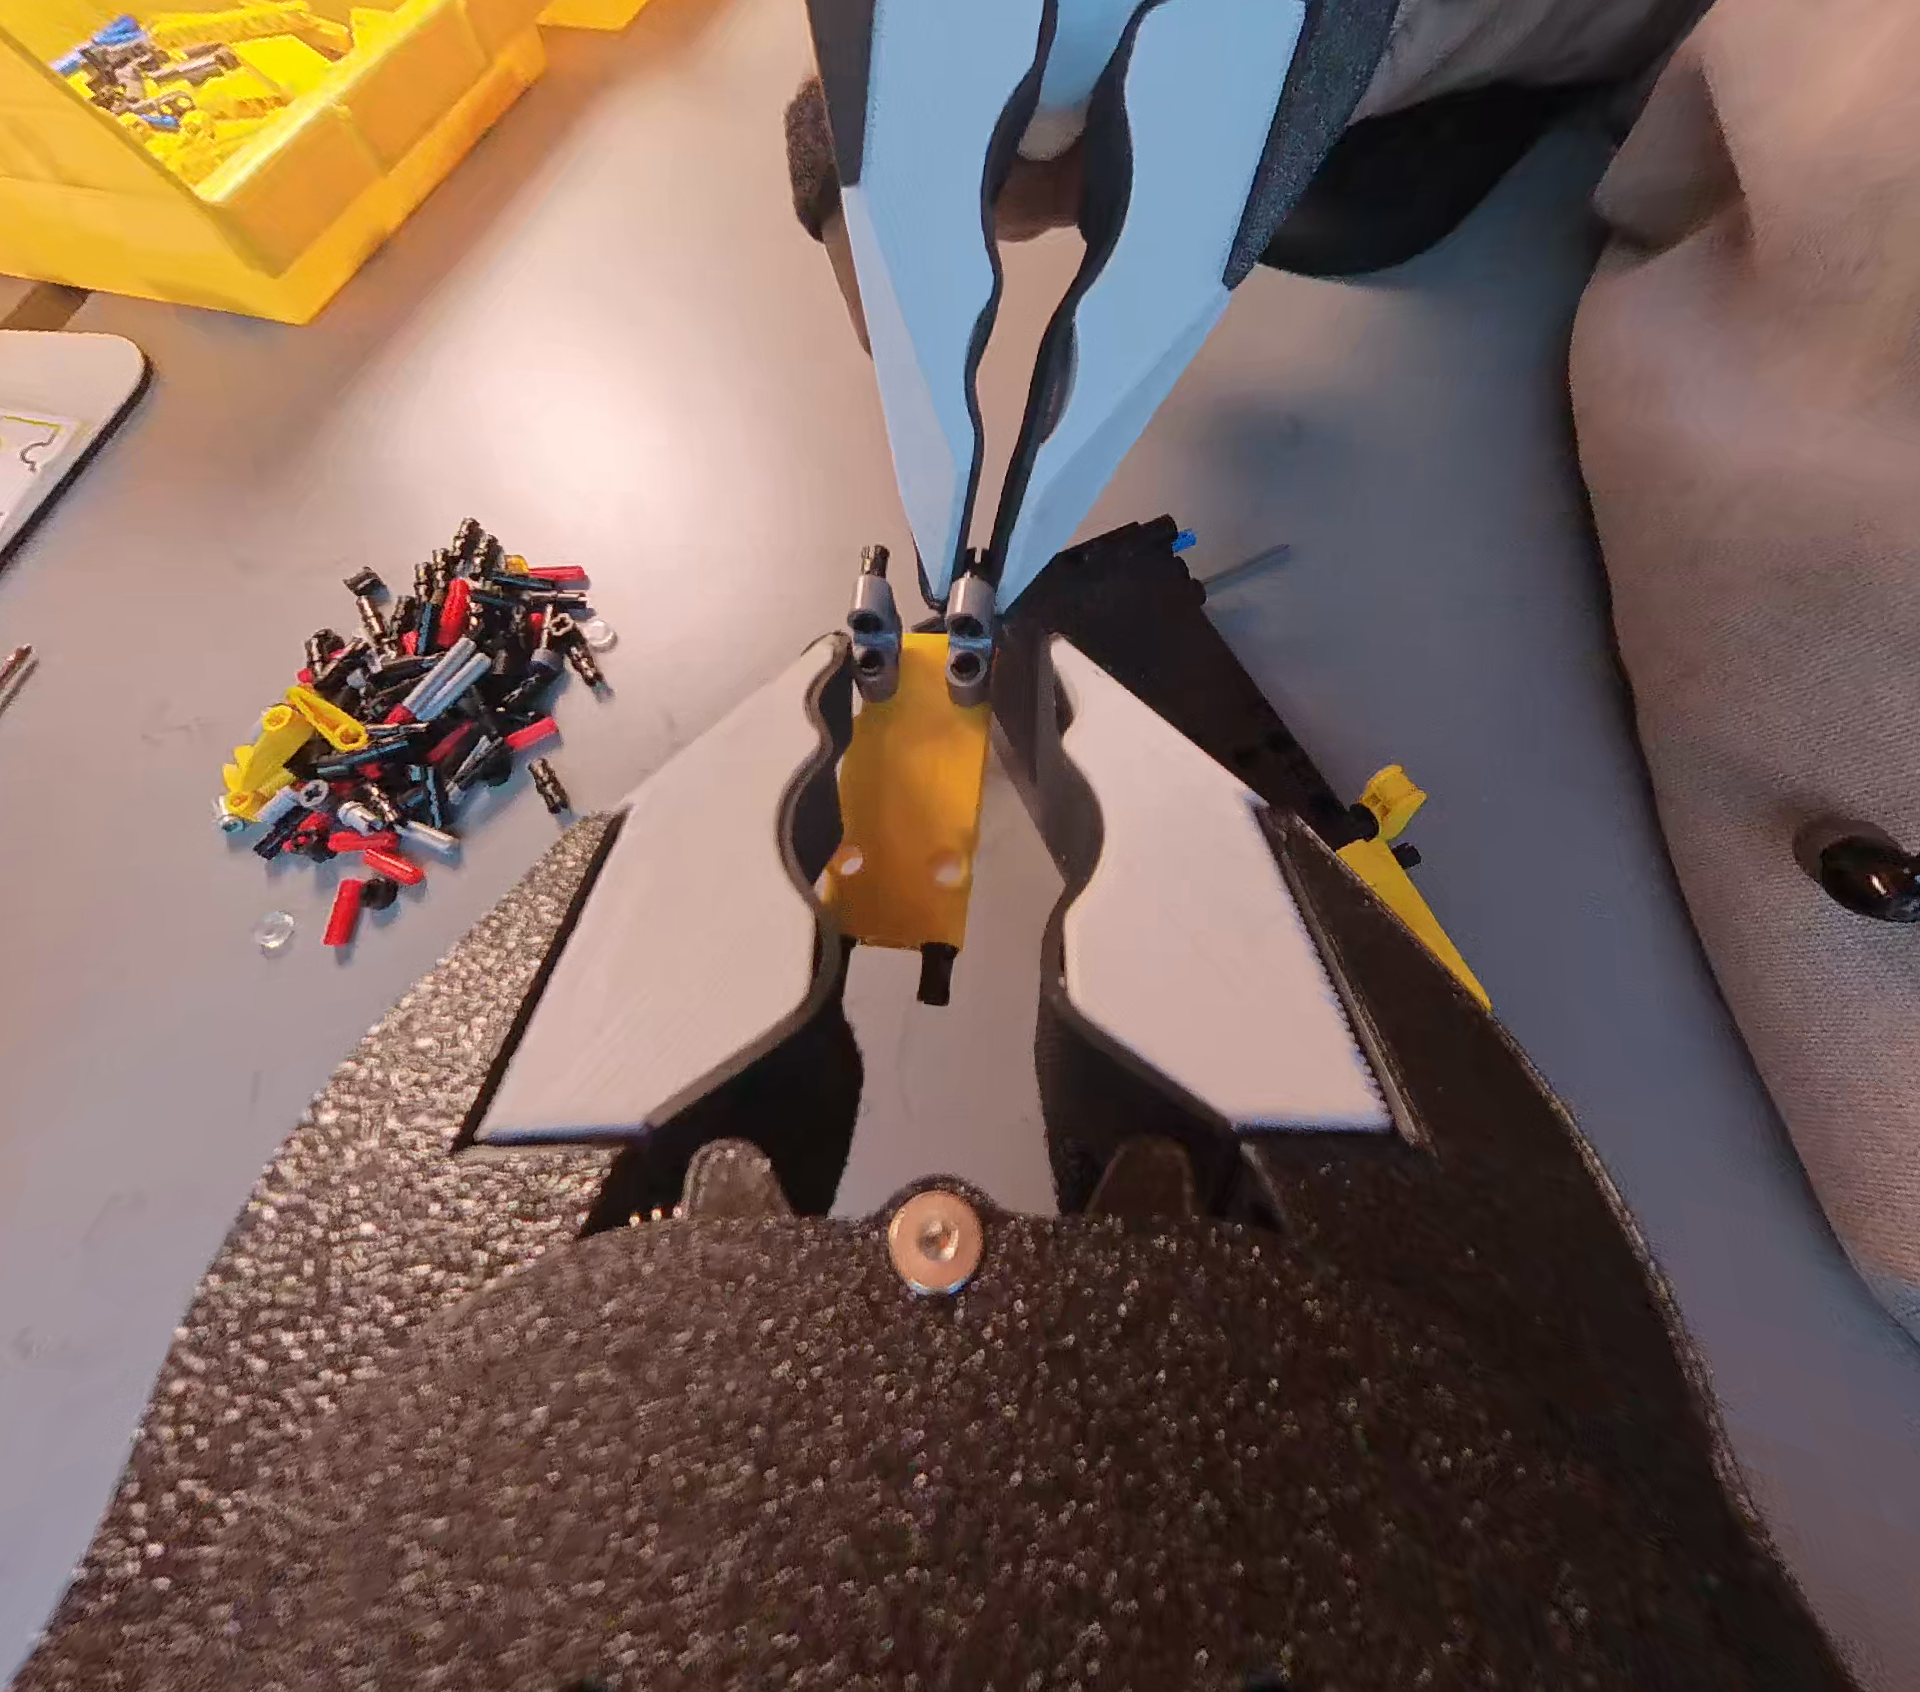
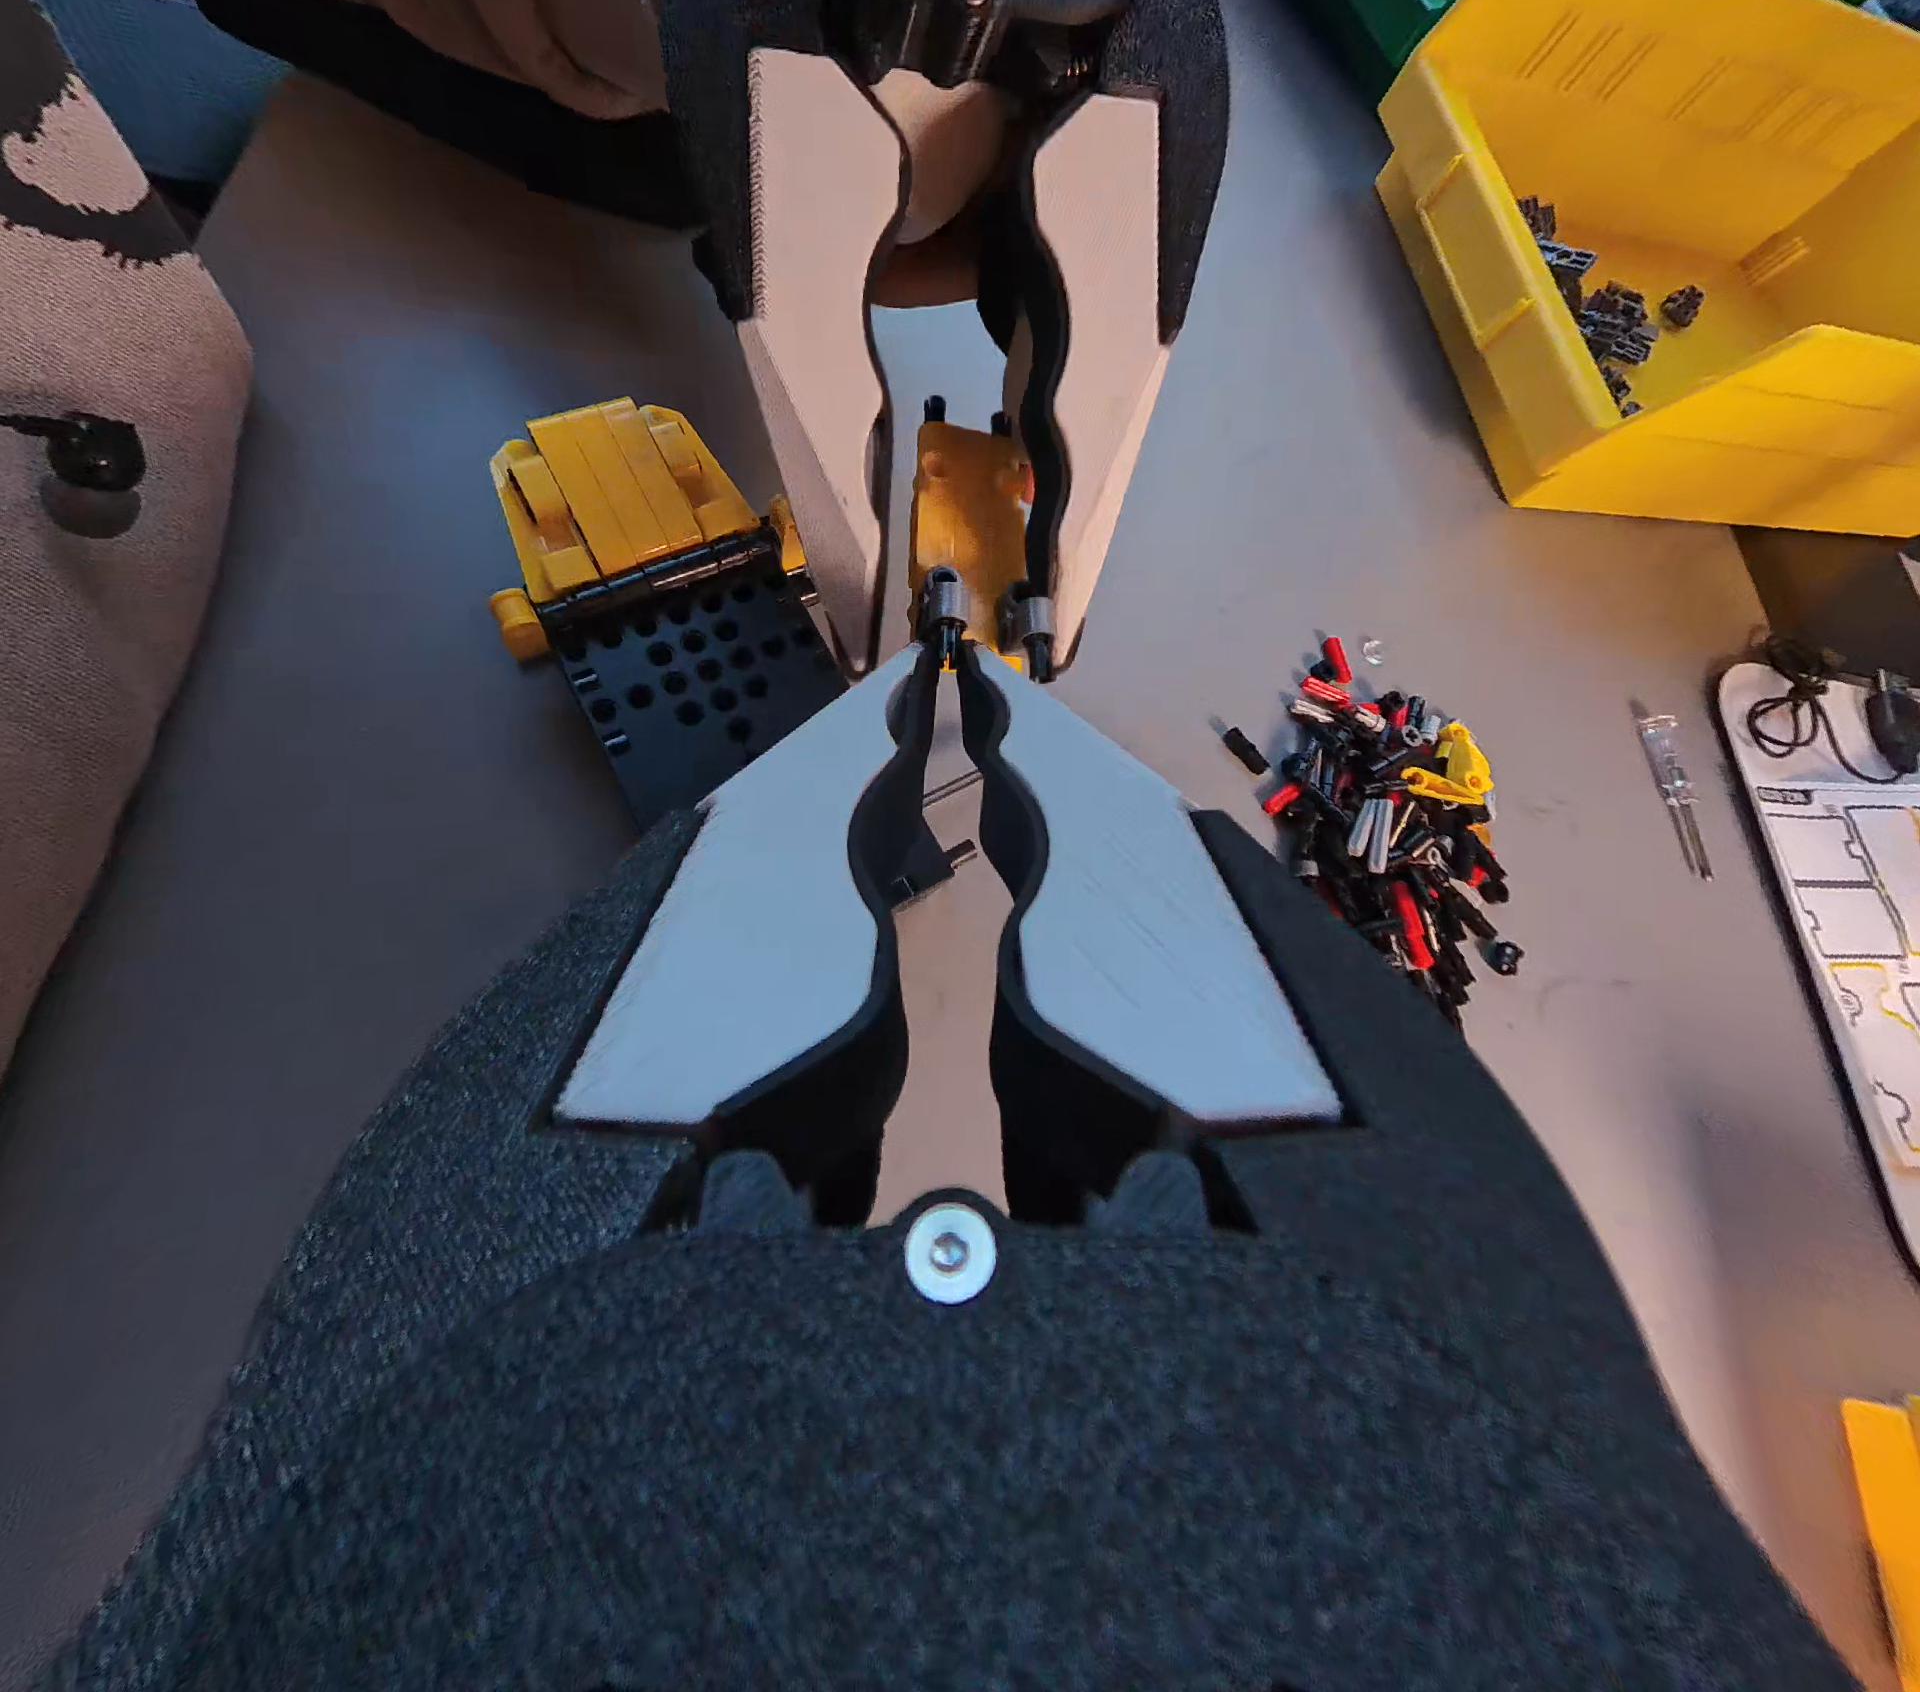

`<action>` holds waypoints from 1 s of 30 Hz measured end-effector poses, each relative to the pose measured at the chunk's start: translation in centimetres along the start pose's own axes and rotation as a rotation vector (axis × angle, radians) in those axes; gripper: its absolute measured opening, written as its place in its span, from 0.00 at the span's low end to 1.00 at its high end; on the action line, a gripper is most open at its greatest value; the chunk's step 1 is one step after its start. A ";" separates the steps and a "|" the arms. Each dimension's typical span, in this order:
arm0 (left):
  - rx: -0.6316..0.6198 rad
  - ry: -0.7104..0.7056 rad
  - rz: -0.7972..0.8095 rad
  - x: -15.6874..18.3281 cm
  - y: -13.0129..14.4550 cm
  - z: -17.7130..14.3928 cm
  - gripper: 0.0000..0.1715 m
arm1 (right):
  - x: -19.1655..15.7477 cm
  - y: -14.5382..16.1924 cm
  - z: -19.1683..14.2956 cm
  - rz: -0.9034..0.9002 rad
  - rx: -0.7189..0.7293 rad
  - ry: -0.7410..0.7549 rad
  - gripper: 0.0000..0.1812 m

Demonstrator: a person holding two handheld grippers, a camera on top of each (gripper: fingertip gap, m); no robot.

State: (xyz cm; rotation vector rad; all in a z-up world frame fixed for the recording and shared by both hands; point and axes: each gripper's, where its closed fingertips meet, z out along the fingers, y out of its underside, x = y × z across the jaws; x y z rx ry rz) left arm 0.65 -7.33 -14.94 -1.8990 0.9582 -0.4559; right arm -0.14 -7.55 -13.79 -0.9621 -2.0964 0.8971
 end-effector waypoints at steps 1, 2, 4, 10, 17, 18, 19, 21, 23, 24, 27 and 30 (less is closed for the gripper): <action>0.009 0.006 0.001 0.1 -0.1 0.0 0.19 | -0.1 0.0 -0.1 -0.016 0.005 0.000 0.02; 0.016 0.019 -0.006 0.2 -0.2 0.0 0.17 | -0.2 -0.1 -0.1 -0.029 0.015 -0.005 0.02; 0.022 0.046 -0.012 0.4 -0.3 -0.2 0.14 | -0.6 -0.2 -0.1 -0.043 0.030 -0.030 0.02; 0.012 0.016 0.041 0.4 -0.4 -0.3 0.14 | -0.9 -0.4 -0.3 -0.055 0.061 -0.045 0.03; -0.188 -0.097 0.159 -0.4 1.9 0.5 0.14 | -1.0 0.6 0.6 -0.117 -0.035 -0.006 0.03; -0.206 -0.103 0.176 -0.3 2.1 0.5 0.14 | -1.1 0.6 0.7 -0.136 -0.049 -0.004 0.00; -0.216 -0.115 0.187 -0.5 2.2 0.6 0.14 | -1.0 0.8 0.8 -0.161 -0.068 0.007 0.00; -0.218 -0.121 0.189 -0.6 2.3 0.5 0.14 | -0.8 0.8 1.0 -0.174 -0.072 0.023 0.00; -0.215 -0.132 0.194 -0.8 2.3 0.3 0.14 | -0.7 0.8 1.0 -0.163 -0.068 0.023 0.00; -0.215 -0.138 0.198 -0.8 2.2 0.3 0.14 | -0.6 0.8 1.0 -0.162 -0.065 0.029 0.01; -0.195 -0.148 0.201 -0.9 1.7 0.0 0.14 | -0.4 1.0 0.9 -0.160 -0.076 0.027 0.04; -0.214 -0.153 0.216 -0.9 2.0 0.0 0.14 | -0.5 1.0 1.2 -0.170 -0.077 0.033 0.04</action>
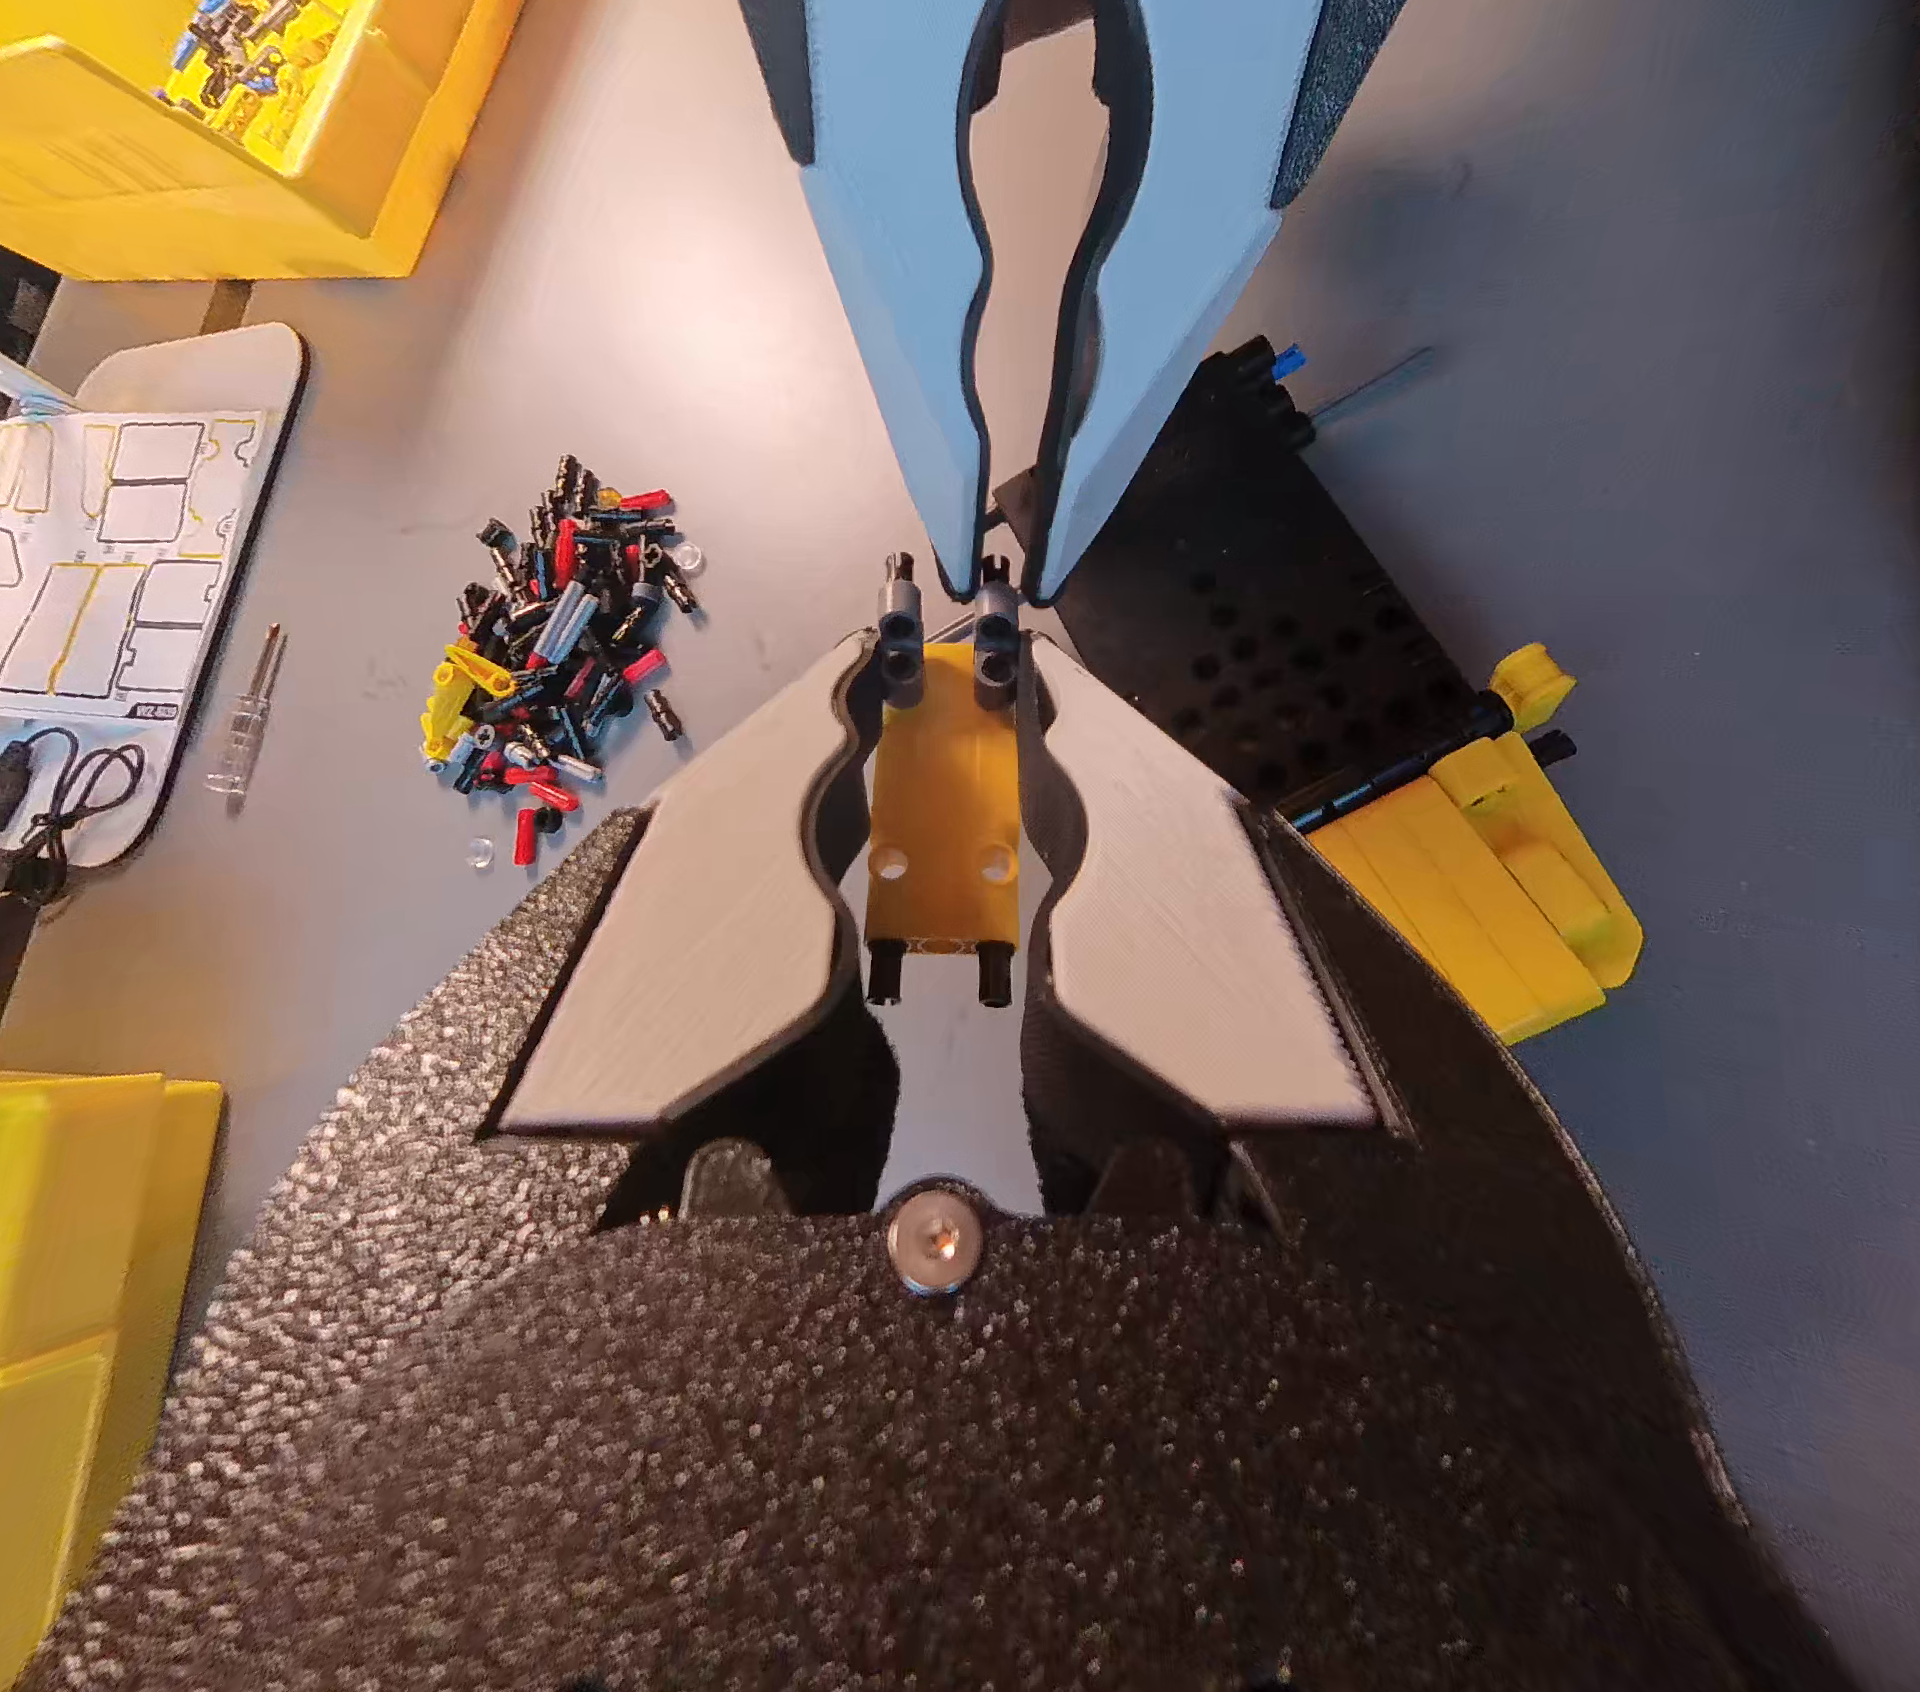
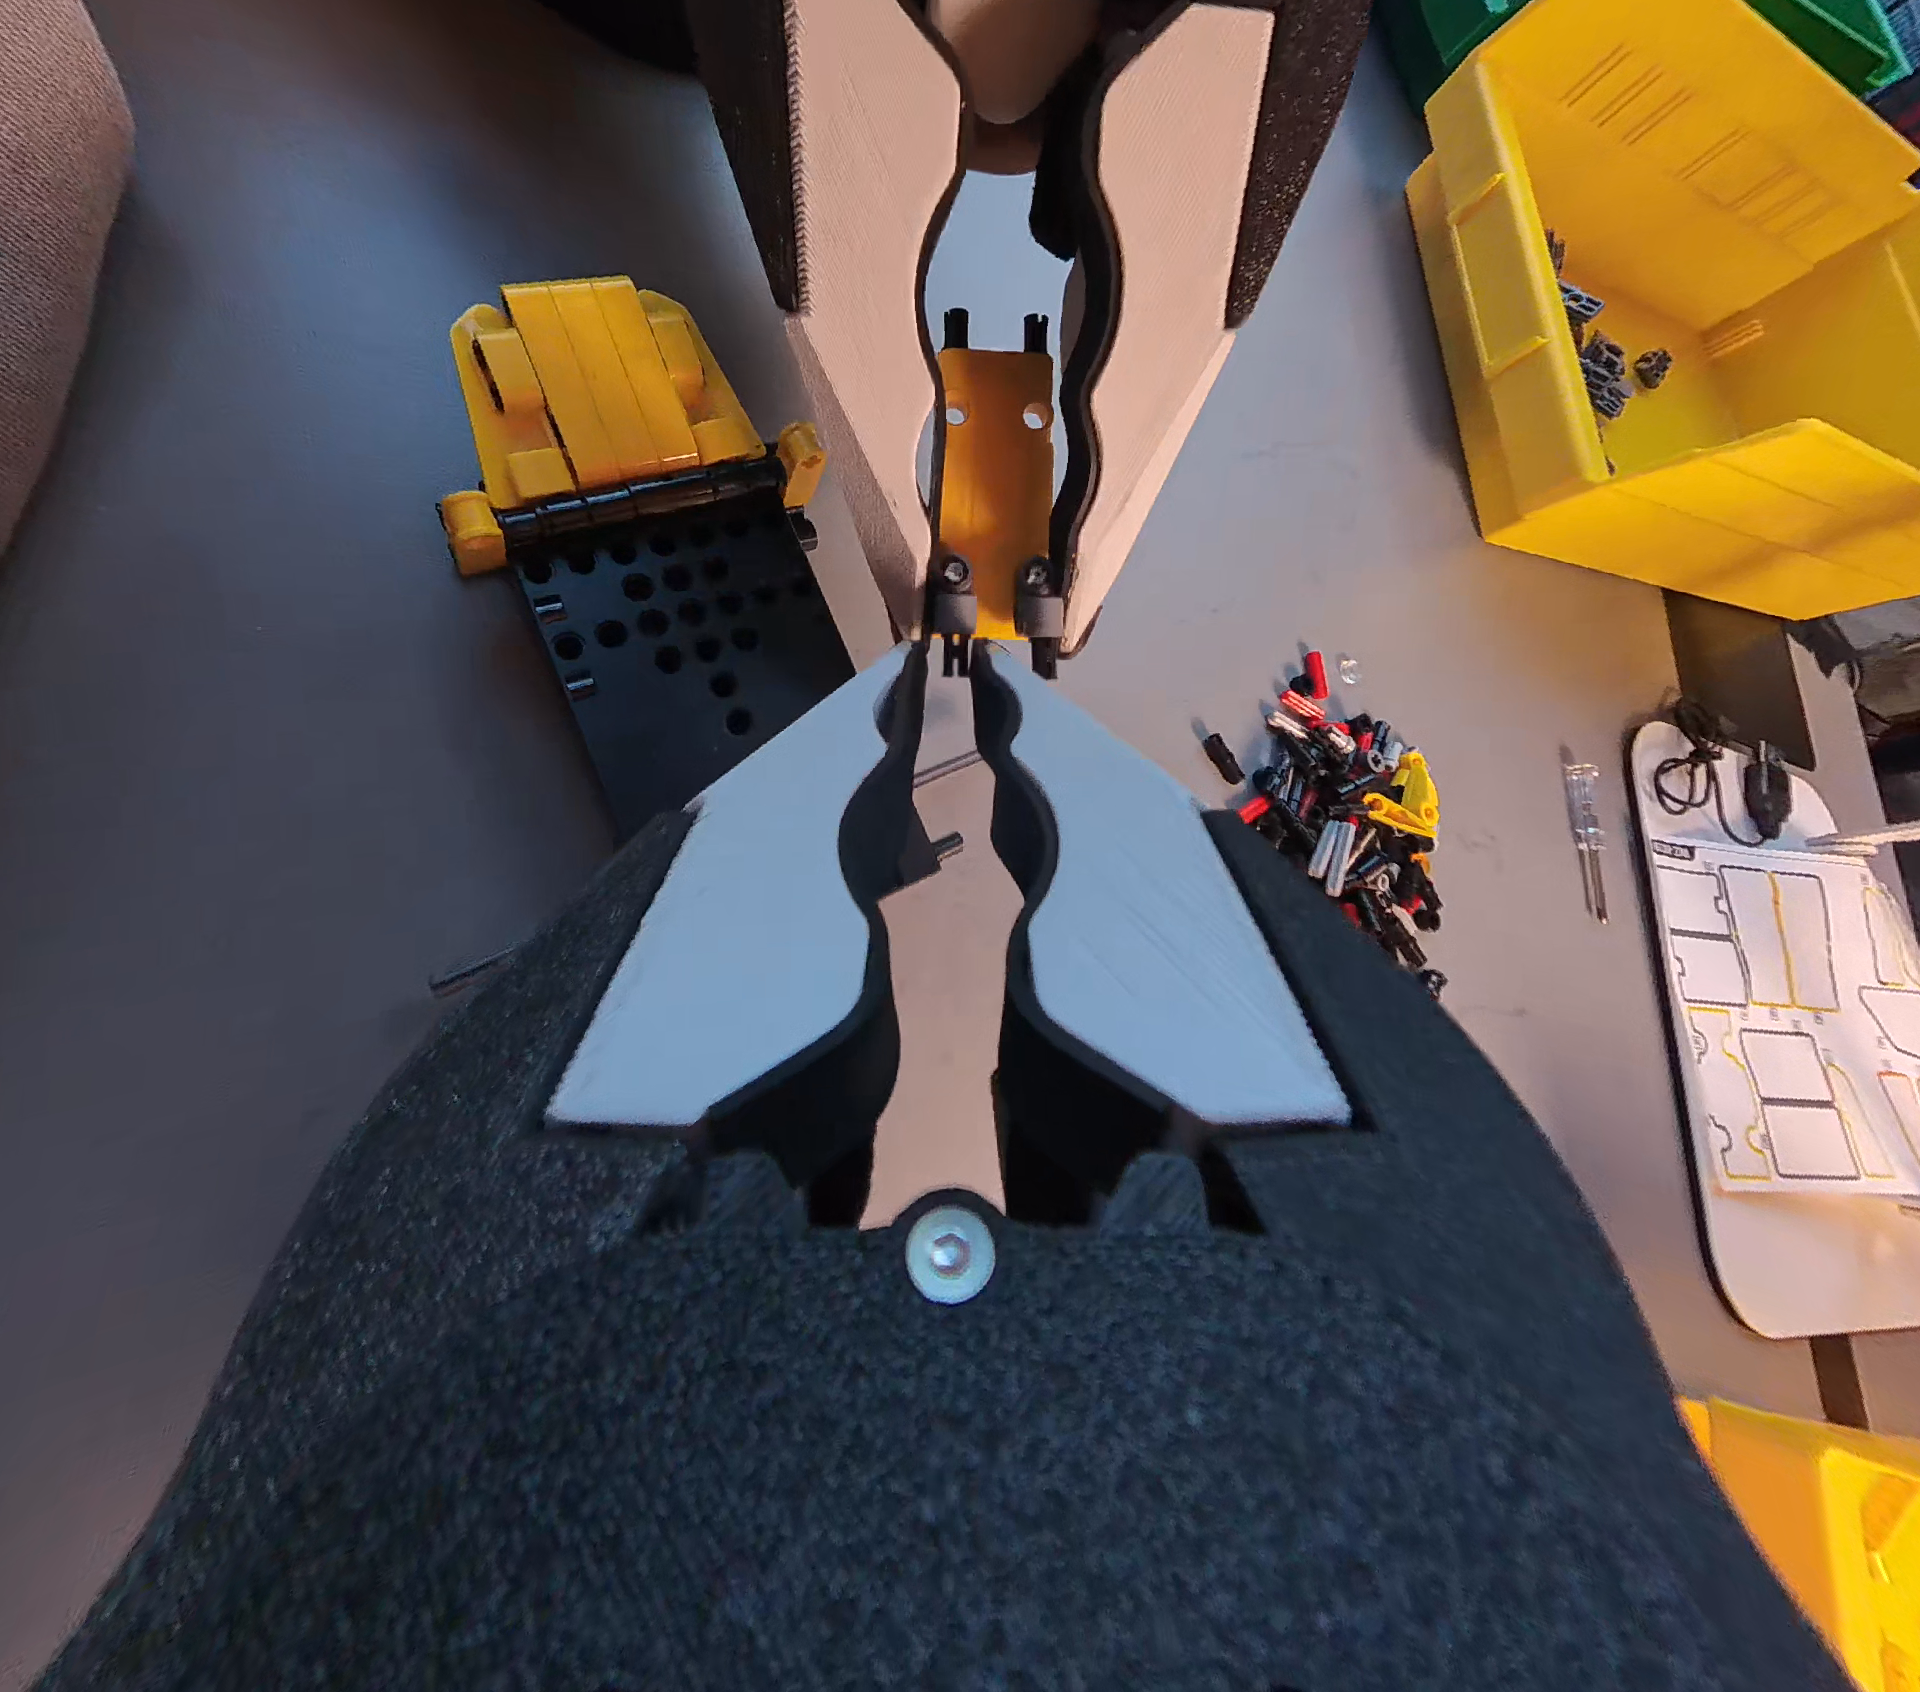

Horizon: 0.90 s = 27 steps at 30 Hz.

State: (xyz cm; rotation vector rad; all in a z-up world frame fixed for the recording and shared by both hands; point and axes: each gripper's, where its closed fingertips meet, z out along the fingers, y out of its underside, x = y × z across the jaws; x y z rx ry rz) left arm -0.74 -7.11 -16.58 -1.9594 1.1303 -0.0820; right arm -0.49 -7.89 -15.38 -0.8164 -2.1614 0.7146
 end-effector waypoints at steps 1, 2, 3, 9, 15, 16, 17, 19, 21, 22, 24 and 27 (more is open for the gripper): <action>-0.006 0.000 0.002 0.0 0.1 0.0 0.14 | 0.0 0.0 0.1 -0.007 -0.004 0.005 0.03; -0.010 -0.005 0.004 0.0 0.2 0.1 0.14 | 0.1 0.0 0.2 -0.021 -0.011 0.013 0.02; -0.014 -0.006 0.007 0.0 0.2 0.0 0.14 | 0.1 0.0 0.3 -0.032 -0.019 0.015 0.02; 0.067 -0.010 -0.051 -0.8 -0.5 -1.0 0.14 | 0.9 -0.5 -0.1 -0.037 0.023 0.050 0.01; 0.183 0.016 -0.098 -0.5 -2.3 -2.1 0.14 | 0.8 -1.7 -1.7 -0.004 0.125 0.010 0.01; 0.197 0.023 -0.105 -0.5 -2.5 -2.3 0.14 | 0.6 -1.8 -1.9 0.003 0.135 -0.003 0.01; 0.256 -0.005 -0.132 -1.3 -2.9 -3.4 0.14 | 0.8 0.2 -1.8 -0.014 0.028 0.000 0.01; 0.416 -0.016 -0.230 -3.3 -4.1 -7.6 0.14 | 0.8 4.9 -1.8 0.050 -0.050 -0.008 0.01; 0.411 -0.050 -0.186 -3.3 -4.0 -8.1 0.14 | 2.6 4.5 -3.1 0.103 0.039 0.085 0.01; 0.399 -0.049 -0.200 -3.3 -3.8 -7.4 0.14 | 4.5 3.8 -3.9 0.111 0.075 0.168 0.02; 0.356 -0.046 -0.228 -3.6 -2.9 -6.2 0.14 | 7.9 4.4 -4.4 0.139 0.051 0.262 0.02; 0.376 -0.043 -0.286 -4.5 -2.5 -5.6 0.14 | 10.9 6.2 -2.5 0.219 0.009 0.282 0.02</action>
